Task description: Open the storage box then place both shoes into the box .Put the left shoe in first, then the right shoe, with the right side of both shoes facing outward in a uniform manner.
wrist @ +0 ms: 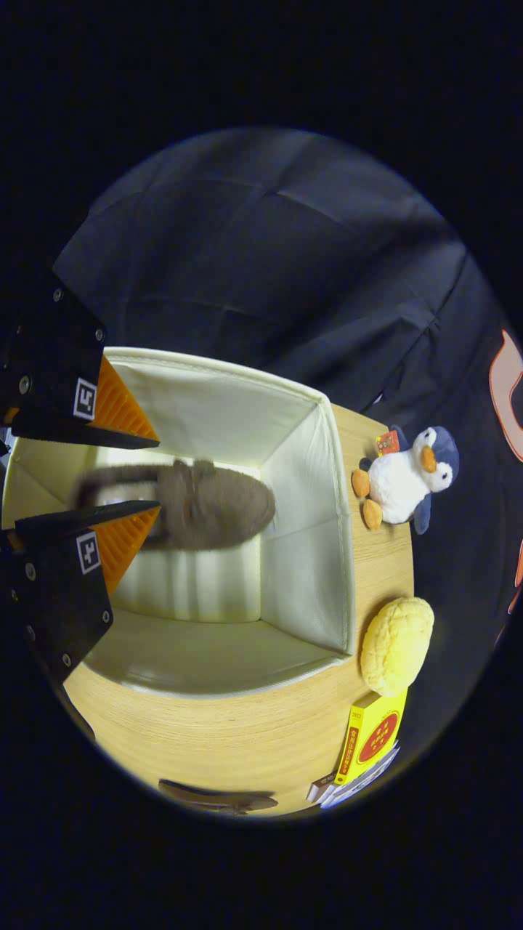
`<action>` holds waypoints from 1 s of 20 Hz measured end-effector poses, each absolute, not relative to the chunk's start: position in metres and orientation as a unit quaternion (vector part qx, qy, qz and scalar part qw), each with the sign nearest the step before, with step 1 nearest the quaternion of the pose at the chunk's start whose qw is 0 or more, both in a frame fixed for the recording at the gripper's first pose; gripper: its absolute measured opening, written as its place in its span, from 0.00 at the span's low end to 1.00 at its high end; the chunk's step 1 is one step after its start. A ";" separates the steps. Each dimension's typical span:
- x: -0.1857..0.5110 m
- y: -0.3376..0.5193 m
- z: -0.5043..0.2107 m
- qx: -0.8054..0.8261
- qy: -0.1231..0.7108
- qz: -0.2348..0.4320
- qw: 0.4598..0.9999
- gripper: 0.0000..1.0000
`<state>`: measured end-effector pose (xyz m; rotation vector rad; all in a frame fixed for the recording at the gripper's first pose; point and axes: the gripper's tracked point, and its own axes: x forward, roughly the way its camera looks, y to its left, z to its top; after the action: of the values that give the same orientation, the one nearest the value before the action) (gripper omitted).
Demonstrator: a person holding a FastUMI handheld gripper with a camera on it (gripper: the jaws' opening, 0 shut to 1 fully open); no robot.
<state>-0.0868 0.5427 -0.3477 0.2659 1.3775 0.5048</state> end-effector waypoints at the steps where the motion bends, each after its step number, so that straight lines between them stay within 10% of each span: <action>1: -0.087 0.539 -0.340 0.126 0.623 0.239 0.734 0.43; 20: -0.031 0.264 -0.289 0.142 0.514 0.215 0.818 0.84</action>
<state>-0.0307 0.2645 -0.2888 0.3032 1.0949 0.4588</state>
